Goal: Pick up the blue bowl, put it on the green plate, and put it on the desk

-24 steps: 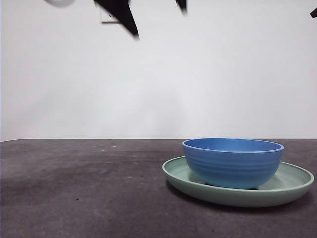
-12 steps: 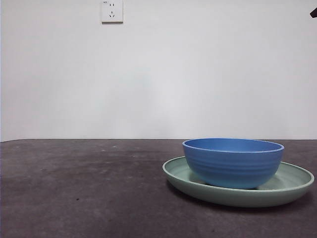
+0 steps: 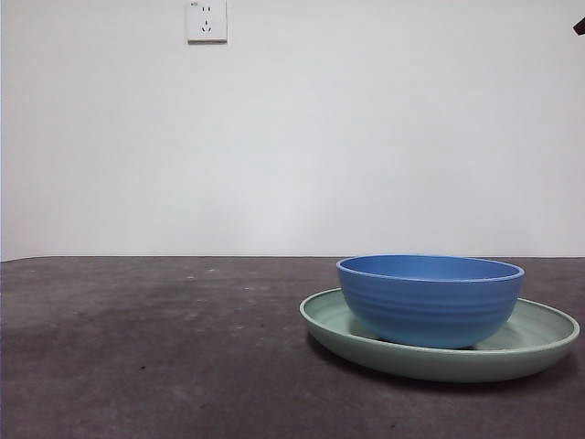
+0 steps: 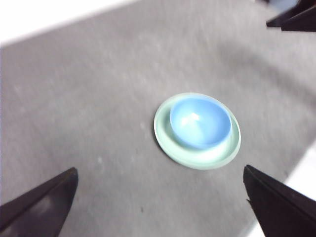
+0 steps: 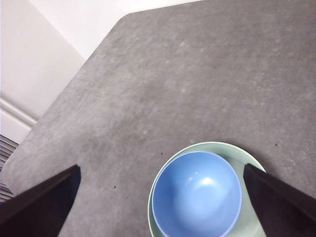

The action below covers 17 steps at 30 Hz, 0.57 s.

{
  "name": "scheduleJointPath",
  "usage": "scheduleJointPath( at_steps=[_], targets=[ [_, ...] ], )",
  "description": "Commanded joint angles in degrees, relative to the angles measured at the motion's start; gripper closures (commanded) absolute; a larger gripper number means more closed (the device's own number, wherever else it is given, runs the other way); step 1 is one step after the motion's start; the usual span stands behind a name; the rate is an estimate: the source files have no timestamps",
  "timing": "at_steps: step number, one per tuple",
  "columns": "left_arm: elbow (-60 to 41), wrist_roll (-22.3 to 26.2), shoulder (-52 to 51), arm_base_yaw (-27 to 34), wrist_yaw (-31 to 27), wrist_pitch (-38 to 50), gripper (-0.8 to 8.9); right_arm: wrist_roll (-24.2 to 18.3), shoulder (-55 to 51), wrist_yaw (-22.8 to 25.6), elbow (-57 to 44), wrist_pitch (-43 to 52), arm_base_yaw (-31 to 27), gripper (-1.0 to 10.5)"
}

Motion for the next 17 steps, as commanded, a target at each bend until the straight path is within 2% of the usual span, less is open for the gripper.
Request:
scheduleJointPath(
  at_steps=[1,6,13,17],
  targets=[
    [-5.42,-3.19,-4.61,-0.07,-0.17,5.33,1.58,-1.03,0.24,-0.11,0.96,-0.07,-0.02,3.9],
    [-12.57,-7.48,-10.78,0.2,-0.28,8.5,1.58,-1.16,0.26,-0.11,0.96,-1.64,-0.02,3.9],
    [-13.09,-7.17,-11.34,0.2,-0.28,8.31,1.58,-1.33,0.35,0.26,0.96,-3.56,-0.02,4.1],
    [-13.09,-7.17,-11.34,0.2,-0.28,8.26,1.58,-2.54,2.45,3.15,0.96,-6.51,0.0,4.3]
  ],
)
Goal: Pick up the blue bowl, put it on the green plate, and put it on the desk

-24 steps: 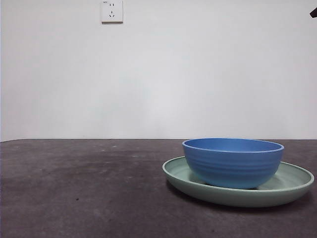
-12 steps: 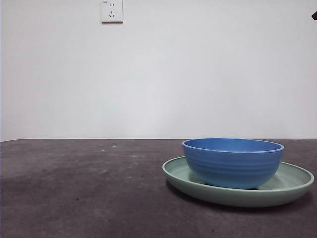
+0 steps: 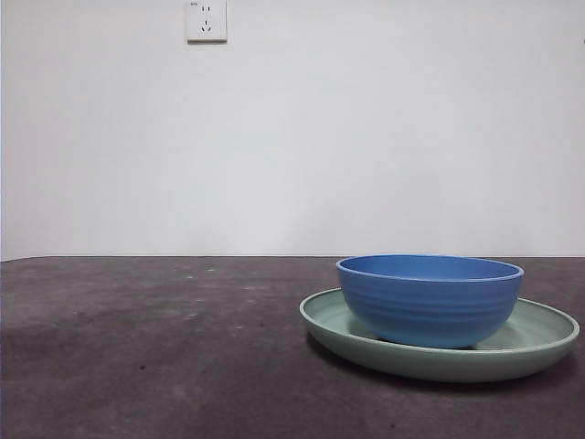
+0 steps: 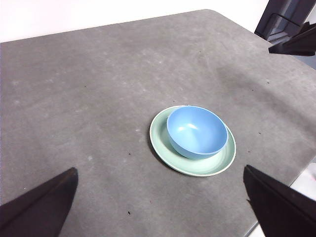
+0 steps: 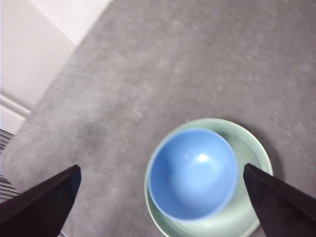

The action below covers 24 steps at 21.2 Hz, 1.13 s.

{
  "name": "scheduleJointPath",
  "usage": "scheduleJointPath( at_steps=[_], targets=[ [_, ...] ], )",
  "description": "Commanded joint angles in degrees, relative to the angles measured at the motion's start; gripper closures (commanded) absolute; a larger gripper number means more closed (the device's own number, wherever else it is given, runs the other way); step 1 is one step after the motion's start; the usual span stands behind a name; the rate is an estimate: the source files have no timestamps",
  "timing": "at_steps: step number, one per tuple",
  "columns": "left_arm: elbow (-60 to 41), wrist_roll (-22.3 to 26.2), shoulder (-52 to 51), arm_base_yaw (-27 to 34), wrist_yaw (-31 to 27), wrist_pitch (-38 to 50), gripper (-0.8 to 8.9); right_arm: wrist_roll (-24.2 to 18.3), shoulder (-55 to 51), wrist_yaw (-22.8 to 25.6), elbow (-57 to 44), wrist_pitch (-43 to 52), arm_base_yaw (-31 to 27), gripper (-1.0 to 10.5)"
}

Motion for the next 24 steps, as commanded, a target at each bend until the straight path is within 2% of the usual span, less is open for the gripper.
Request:
scheduleJointPath(
  at_steps=[1,10,20,24],
  targets=[
    [0.57,-0.46,0.17,-0.17,-0.26,0.83,1.58,-2.29,2.78,2.03,0.96,-1.68,0.0,4.3],
    [0.57,-0.46,0.17,-0.17,-0.26,0.85,1.58,-6.71,16.66,11.82,0.96,-7.41,0.04,4.4],
    [0.57,-0.46,0.2,-0.17,-0.26,0.85,1.58,-10.58,34.23,15.96,0.96,-4.31,1.03,4.7],
    [0.57,-0.46,0.2,-0.17,-0.26,0.9,1.58,-11.54,38.27,16.0,0.96,-0.42,3.08,5.6]
  ],
)
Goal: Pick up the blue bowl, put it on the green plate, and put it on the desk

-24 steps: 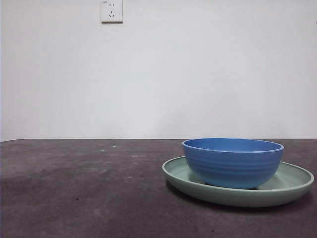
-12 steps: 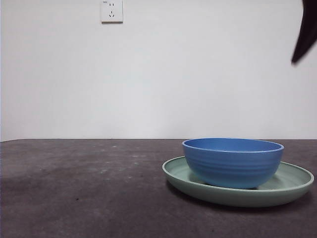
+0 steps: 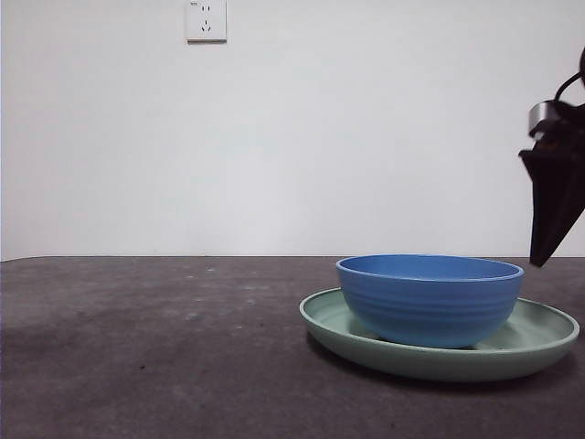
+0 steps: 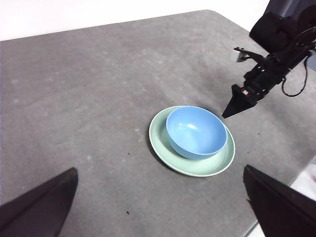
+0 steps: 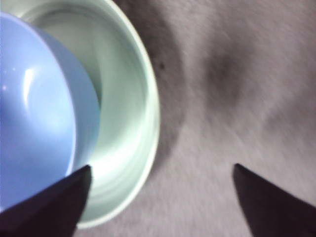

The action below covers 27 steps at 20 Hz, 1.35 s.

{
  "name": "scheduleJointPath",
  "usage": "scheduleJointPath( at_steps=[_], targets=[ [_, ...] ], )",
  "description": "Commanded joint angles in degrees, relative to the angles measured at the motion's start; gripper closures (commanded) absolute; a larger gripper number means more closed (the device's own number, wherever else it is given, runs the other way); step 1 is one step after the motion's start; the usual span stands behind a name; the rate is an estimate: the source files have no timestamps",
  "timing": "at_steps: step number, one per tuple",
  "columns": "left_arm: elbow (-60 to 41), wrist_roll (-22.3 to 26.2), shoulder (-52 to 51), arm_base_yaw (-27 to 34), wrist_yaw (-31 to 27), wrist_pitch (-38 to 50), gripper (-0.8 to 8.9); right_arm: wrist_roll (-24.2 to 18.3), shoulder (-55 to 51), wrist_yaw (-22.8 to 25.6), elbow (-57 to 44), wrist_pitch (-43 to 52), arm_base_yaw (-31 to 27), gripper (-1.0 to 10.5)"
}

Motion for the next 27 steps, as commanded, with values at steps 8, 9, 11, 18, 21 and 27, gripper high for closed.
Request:
scheduleJointPath(
  at_steps=[8,9,11,18,21,27],
  targets=[
    [0.57,0.07,0.2,-0.17,-0.26,0.9,1.58,-1.49,6.64,-0.11,0.96,5.64,2.45,6.3],
    [0.57,0.07,0.2,-0.17,-0.26,0.96,1.58,-1.49,7.04,-0.24,0.96,6.05,2.45,6.3],
    [0.57,0.07,0.2,-0.17,-0.26,0.96,1.58,-1.53,7.8,-1.05,0.96,6.54,2.45,6.8],
    [0.57,0.07,0.2,-0.17,-0.26,0.94,1.58,-2.05,11.19,-4.81,0.96,8.46,2.45,8.3],
    [0.57,0.07,0.2,-0.17,-0.26,0.96,1.58,-1.9,11.19,-4.61,0.96,9.03,2.45,9.4],
    [0.57,0.07,0.2,-0.17,-0.26,0.98,1.58,0.35,11.13,-4.81,2.27,8.22,2.43,9.4]
  ],
)
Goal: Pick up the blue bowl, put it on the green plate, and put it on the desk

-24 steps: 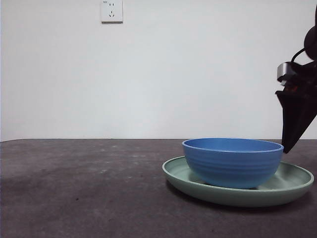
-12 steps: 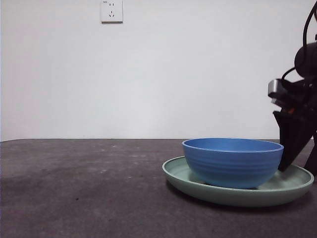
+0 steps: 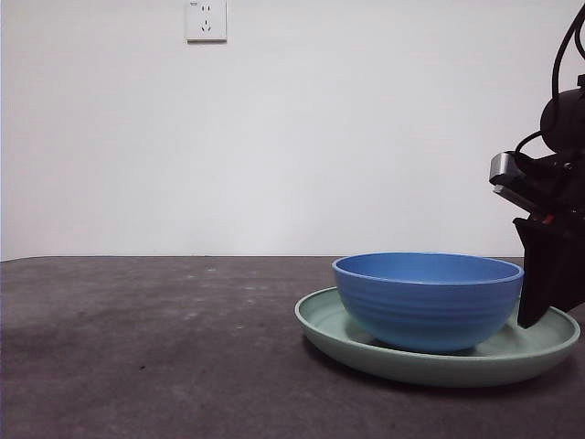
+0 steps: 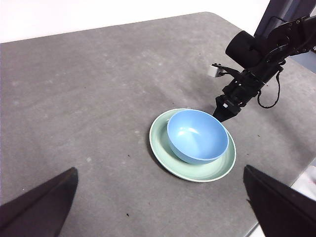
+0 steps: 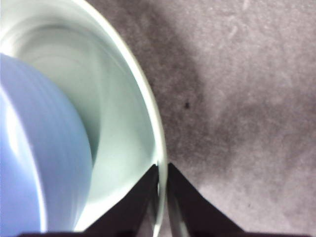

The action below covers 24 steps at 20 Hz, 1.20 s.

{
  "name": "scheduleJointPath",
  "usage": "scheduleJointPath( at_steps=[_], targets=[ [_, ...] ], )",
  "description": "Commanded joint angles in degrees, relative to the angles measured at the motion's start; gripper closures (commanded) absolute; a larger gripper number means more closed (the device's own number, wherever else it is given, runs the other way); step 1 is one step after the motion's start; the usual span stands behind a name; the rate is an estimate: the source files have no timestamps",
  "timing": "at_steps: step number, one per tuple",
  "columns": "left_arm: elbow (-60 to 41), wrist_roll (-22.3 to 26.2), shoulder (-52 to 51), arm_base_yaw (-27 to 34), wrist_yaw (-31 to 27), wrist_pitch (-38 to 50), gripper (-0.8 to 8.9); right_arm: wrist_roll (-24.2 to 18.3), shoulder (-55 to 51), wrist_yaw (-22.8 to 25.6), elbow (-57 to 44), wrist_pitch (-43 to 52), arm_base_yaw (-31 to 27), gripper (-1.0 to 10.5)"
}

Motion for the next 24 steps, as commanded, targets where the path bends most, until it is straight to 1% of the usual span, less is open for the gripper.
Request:
scheduleJointPath(
  at_steps=[1,3,5,8,10,13,16,19,24],
  targets=[
    [0.57,0.07,0.22,-0.17,-0.26,0.61,1.58,1.62,1.01,-0.59,3.04,-1.22,0.24,9.4],
    [0.57,0.07,0.22,-0.17,-0.26,0.63,1.58,2.19,1.01,-1.73,5.86,-3.91,0.55,9.4],
    [0.57,0.07,0.22,-0.17,-0.26,0.63,1.58,3.63,1.01,-1.68,8.96,-6.58,1.62,9.4],
    [0.57,0.07,0.22,-0.17,-0.26,0.61,1.58,6.51,1.03,-1.7,12.17,-7.08,4.96,9.4],
    [0.57,0.07,0.22,-0.17,-0.26,0.61,1.58,8.81,1.03,-1.68,12.87,-5.05,7.93,9.4],
    [0.57,0.07,0.22,-0.17,-0.26,0.61,1.58,13.55,1.66,-1.68,12.92,-0.37,12.52,9.4],
    [0.57,0.07,0.24,-0.17,-0.26,0.57,1.58,17.03,3.8,-1.53,12.96,4.17,16.28,9.4],
    [0.57,0.09,0.24,-0.17,-0.26,0.59,1.58,19.37,6.62,-1.44,12.96,7.41,18.16,9.4],
    [0.57,0.07,0.22,-0.17,-0.26,0.59,1.58,21.88,11.34,-1.01,12.96,10.67,18.6,9.4]
  ],
)
